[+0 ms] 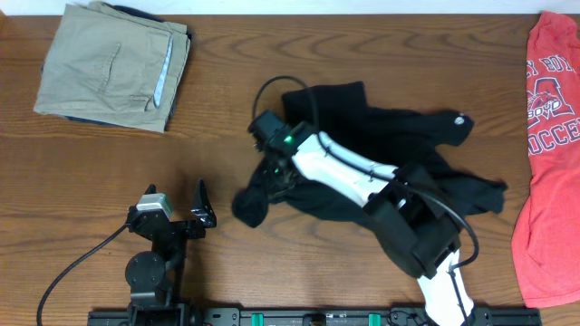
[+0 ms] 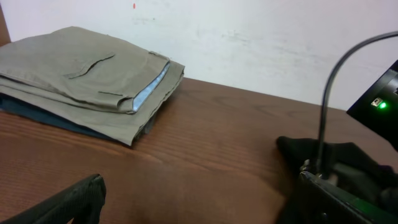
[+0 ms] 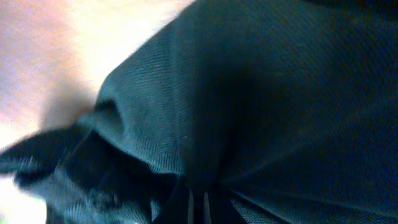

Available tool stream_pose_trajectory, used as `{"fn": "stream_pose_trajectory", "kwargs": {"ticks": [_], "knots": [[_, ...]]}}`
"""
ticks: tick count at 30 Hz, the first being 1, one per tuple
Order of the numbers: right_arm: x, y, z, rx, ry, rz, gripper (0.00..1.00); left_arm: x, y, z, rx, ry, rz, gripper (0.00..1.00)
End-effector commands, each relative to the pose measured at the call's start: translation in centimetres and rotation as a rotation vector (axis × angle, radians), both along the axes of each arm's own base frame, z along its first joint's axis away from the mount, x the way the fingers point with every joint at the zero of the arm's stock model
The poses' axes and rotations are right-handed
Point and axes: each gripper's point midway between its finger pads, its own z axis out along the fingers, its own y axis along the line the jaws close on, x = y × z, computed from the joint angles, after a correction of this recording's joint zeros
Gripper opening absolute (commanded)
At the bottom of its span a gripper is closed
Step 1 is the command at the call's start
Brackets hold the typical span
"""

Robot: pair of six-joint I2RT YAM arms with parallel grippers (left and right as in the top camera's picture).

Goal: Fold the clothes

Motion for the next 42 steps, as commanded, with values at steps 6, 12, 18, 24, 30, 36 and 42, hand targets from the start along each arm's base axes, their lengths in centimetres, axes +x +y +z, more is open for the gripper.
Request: {"fn": "stream_pose_trajectory", "kwargs": {"ticks": [6, 12, 18, 24, 30, 36, 42], "knots": [[-5.6, 5.7, 1.3, 0.119, 0.073, 0.196, 0.01, -0.1, 0.1, -1.5, 0.007, 0.043, 0.0, 0.98], [-3.4, 5.5, 5.4, 0.053, -0.002, 0.189, 0.17, -0.1, 0.1, -1.5, 0.007, 0.043, 0.0, 0.98], [2.8, 0.3, 10.9, -0.129, -0.155, 0.078, 0.99, -0.1, 0.1, -1.5, 0.007, 0.043, 0.0, 0.98], [8.9, -7.9, 15.7, -0.24, -0.218, -0.114, 0.99, -0.1, 0.1, -1.5, 0.007, 0.043, 0.0, 0.98], [13.2, -18.7, 15.2, -0.322, -0.143, -0.386, 0.99, -0.1, 0.1, -1.5, 0.007, 0.043, 0.0, 0.98], [15.3, -26.7, 13.1, -0.29, -0.049, -0.586, 0.99, -0.1, 0.1, -1.5, 0.007, 0.043, 0.0, 0.98], [16.1, -31.5, 9.8, -0.268, -0.007, -0.708, 0.99, -0.1, 0.1, -1.5, 0.007, 0.043, 0.0, 0.98]]}}
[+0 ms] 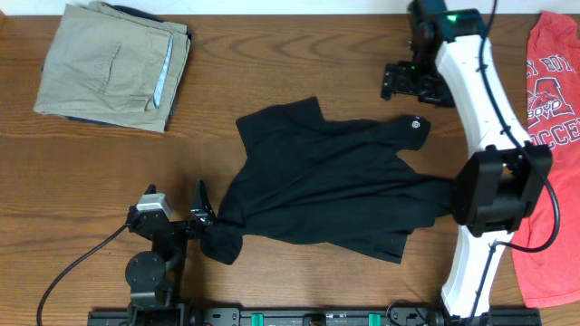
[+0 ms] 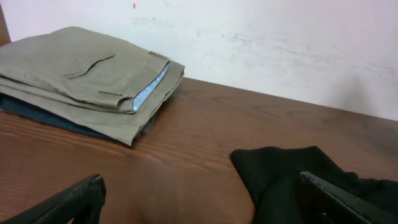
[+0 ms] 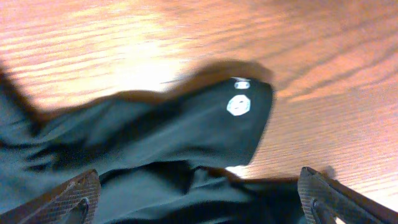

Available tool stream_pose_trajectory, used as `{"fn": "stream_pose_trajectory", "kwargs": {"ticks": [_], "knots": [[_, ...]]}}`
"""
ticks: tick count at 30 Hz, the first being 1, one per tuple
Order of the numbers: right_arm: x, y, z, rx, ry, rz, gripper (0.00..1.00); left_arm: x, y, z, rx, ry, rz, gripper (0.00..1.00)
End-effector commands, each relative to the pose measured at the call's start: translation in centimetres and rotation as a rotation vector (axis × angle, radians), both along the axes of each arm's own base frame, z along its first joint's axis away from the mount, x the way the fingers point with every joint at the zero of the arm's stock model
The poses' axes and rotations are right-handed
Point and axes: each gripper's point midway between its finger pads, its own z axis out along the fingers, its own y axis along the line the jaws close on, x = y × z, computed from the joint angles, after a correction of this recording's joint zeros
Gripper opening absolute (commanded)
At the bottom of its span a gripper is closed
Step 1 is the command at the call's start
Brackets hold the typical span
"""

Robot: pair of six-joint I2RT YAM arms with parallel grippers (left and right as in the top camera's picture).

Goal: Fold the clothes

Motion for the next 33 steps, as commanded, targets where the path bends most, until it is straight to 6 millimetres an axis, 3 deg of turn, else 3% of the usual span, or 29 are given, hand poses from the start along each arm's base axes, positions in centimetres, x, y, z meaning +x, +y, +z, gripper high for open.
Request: {"fn": "stream_pose_trajectory", "kwargs": {"ticks": [1, 14, 16, 19, 21, 25, 27, 33], "knots": [[-0.4, -1.3, -2.2, 0.035, 0.035, -0.057, 0.99, -0.1, 0.1, -1.5, 0.007, 0.043, 0.001, 0.98], [-1.2, -1.3, -9.5, 0.076, 0.043, -0.076, 0.99, -0.1, 0.1, -1.5, 0.007, 0.043, 0.0, 0.98], [-1.2, -1.2, -10.1, 0.081, 0.039, -0.08, 0.95, -0.1, 0.1, -1.5, 0.007, 0.043, 0.0, 0.98], [-1.3, -1.2, -10.9, 0.083, 0.033, -0.096, 0.81, -0.1, 0.1, -1.5, 0.007, 0.043, 0.0, 0.98], [-1.3, -1.2, -11.2, 0.084, 0.027, -0.096, 0.66, -0.1, 0.1, -1.5, 0.007, 0.043, 0.0, 0.98], [-1.0, -0.9, -11.2, 0.086, 0.014, -0.089, 0.16, -0.1, 0.1, -1.5, 0.007, 0.043, 0.0, 0.98], [-0.6, -0.3, -11.1, 0.1, -0.002, -0.079, 0.01, -0.1, 0.1, -1.5, 0.007, 0.043, 0.001, 0.98], [2.3, 3.3, -9.7, 0.216, -0.111, -0.009, 0.01, -0.1, 0.1, -1.5, 0.007, 0.043, 0.0, 0.98]]}}
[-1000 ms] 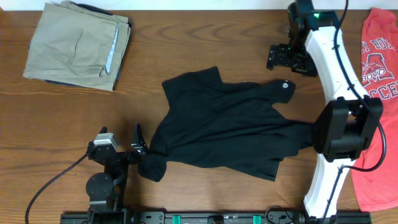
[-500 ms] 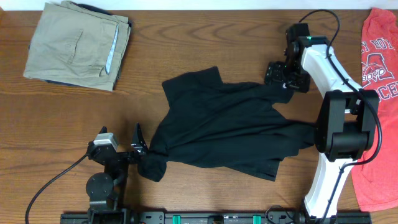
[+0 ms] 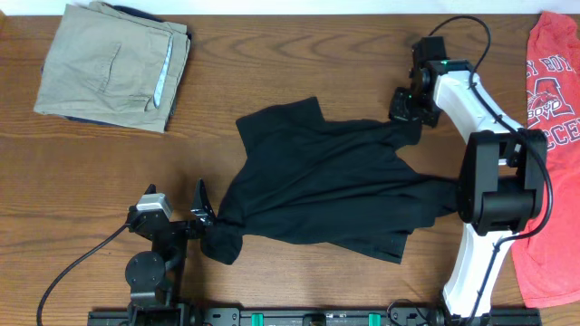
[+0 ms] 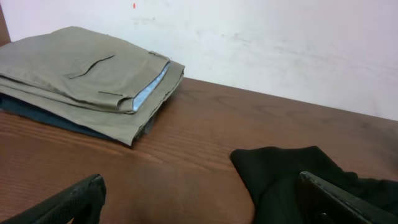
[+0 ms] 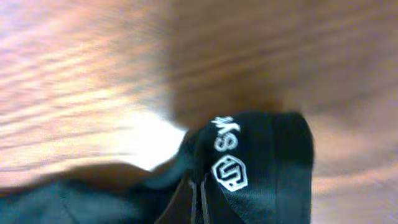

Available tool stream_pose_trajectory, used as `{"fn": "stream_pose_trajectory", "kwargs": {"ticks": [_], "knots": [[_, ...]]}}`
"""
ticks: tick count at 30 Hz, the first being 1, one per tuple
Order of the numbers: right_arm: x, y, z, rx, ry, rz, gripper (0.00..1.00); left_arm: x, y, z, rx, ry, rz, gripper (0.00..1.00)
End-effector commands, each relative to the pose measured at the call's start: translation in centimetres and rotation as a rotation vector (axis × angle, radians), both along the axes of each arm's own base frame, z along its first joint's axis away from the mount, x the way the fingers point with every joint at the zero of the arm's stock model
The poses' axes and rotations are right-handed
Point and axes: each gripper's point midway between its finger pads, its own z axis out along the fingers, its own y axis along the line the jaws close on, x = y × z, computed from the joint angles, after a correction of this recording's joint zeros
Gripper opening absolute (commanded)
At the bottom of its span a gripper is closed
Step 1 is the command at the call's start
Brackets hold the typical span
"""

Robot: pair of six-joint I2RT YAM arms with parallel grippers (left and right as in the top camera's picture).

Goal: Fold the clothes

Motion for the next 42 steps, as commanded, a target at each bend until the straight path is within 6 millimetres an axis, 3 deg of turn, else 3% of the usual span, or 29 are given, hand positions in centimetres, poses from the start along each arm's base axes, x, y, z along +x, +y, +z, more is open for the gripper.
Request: {"fn": "stream_pose_trajectory", "kwargs": {"ticks": [1, 5, 13, 18, 22, 25, 27, 30, 32, 33, 37, 42], "knots": [[1.4, 3.2, 1.3, 0.084, -0.054, 0.063, 0.01, -0.1, 0.1, -1.5, 0.007, 0.043, 0.0, 0.98], [4.4, 5.9, 5.1, 0.109, -0.175, 0.111, 0.01, -0.1, 0.1, -1.5, 0.007, 0.043, 0.0, 0.98], [10.1, 12.0, 17.4, 0.171, -0.511, 0.192, 0.01, -0.1, 0.1, -1.5, 0.007, 0.043, 0.0, 0.98], [12.1, 14.1, 23.6, 0.234, -0.689, 0.182, 0.01, -0.1, 0.1, -1.5, 0.007, 0.043, 0.0, 0.98], [12.7, 15.4, 26.6, 0.287, -0.777, 0.208, 0.02, -0.1, 0.1, -1.5, 0.007, 0.043, 0.0, 0.98], [12.8, 15.9, 27.0, 0.274, -0.804, 0.243, 0.02, -0.1, 0.1, -1.5, 0.007, 0.043, 0.0, 0.98], [12.6, 16.2, 26.7, 0.234, -0.808, 0.287, 0.09, -0.1, 0.1, -1.5, 0.007, 0.043, 0.0, 0.98], [12.2, 15.6, 25.2, 0.126, -0.774, 0.329, 0.49, -0.1, 0.1, -1.5, 0.007, 0.043, 0.0, 0.98], [11.7, 14.6, 24.0, 0.058, -0.728, 0.337, 0.95, -0.1, 0.1, -1.5, 0.007, 0.043, 0.0, 0.98], [11.4, 14.0, 23.3, 0.029, -0.697, 0.333, 0.99, -0.1, 0.1, -1.5, 0.007, 0.043, 0.0, 0.98], [9.4, 11.0, 21.1, -0.004, -0.543, 0.27, 0.99, -0.1, 0.1, -1.5, 0.007, 0.043, 0.0, 0.98], [6.0, 7.7, 21.6, -0.001, -0.397, 0.168, 0.99, -0.1, 0.1, -1.5, 0.007, 0.043, 0.0, 0.98]]}}
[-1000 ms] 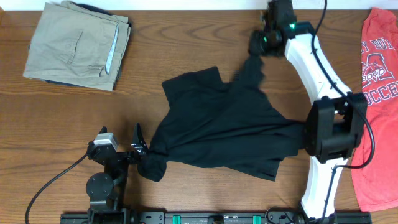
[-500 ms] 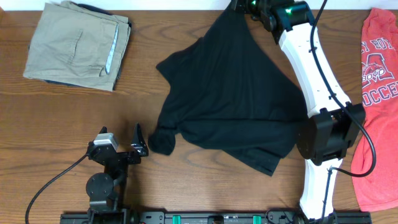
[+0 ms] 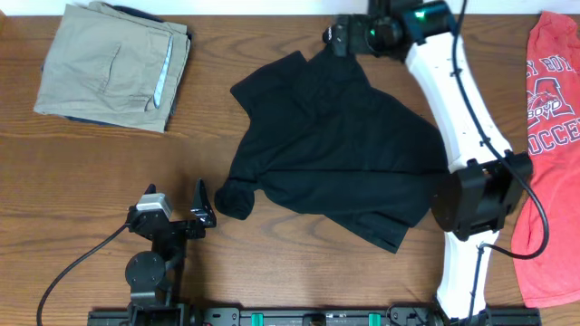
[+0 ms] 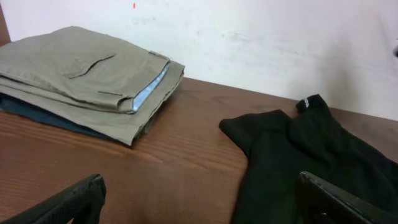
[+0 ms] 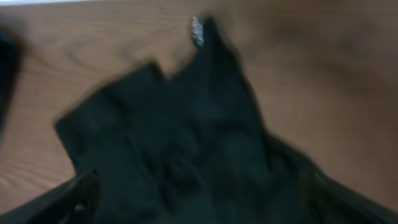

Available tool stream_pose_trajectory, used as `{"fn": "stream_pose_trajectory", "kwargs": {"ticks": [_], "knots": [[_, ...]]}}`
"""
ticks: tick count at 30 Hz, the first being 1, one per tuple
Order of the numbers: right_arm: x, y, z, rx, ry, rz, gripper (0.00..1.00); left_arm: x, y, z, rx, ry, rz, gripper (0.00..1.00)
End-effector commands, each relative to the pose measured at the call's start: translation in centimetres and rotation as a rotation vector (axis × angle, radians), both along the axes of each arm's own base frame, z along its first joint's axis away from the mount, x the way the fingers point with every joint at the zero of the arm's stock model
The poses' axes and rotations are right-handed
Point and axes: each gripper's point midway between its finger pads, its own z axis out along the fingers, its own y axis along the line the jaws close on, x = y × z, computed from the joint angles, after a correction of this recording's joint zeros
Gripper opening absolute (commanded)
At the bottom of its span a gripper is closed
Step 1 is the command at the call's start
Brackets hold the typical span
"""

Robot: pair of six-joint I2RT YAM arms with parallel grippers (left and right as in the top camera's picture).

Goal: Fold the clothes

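Observation:
A black shirt [image 3: 335, 145] lies spread across the middle of the table, one bunched sleeve end [image 3: 237, 197] at its near left. In the left wrist view the shirt [image 4: 311, 162] fills the right side. My right gripper [image 3: 343, 36] hangs open over the shirt's far edge. Its blurred wrist view shows the black shirt [image 5: 186, 143] below and nothing between the fingers of the right gripper [image 5: 202, 208]. My left gripper [image 3: 178, 215] rests open at the near left, just short of the sleeve end, and in its own view the left gripper [image 4: 199, 205] is likewise open.
Folded khaki trousers [image 3: 113, 63] lie on a dark folded garment at the far left, and the trousers [image 4: 87, 81] also show in the left wrist view. A red T-shirt [image 3: 548, 154] hangs along the right edge. The wooden table [image 3: 91, 172] is bare at the left.
My right gripper was shut on the shirt's logo corner at the far right. Now it is open over the far edge, further left. The shirt has shifted toward the far edge, away from my left gripper.
My right gripper was shut on the crumpled black shirt mid-table. Then it stood open at the far right with the shirt drawn out flatter. Then it was shut on the logo corner. Now it is open and the shirt lies further back. The left arm stayed put.

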Motion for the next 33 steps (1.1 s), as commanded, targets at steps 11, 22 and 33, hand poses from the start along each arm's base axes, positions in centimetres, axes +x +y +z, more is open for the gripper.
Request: {"fn": "stream_pose_trajectory", "kwargs": {"ticks": [11, 22, 33], "knots": [[-12.2, -8.2, 10.5, -0.121, 0.065, -0.249, 0.99, -0.1, 0.1, -1.5, 0.007, 0.043, 0.0, 0.98], [-21.8, -10.9, 10.8, -0.162, 0.18, -0.313, 0.99, -0.1, 0.1, -1.5, 0.007, 0.043, 0.0, 0.98], [-30.5, -10.2, 0.0, -0.178, 0.473, -0.27, 0.99, -0.1, 0.1, -1.5, 0.007, 0.043, 0.0, 0.98]]}}
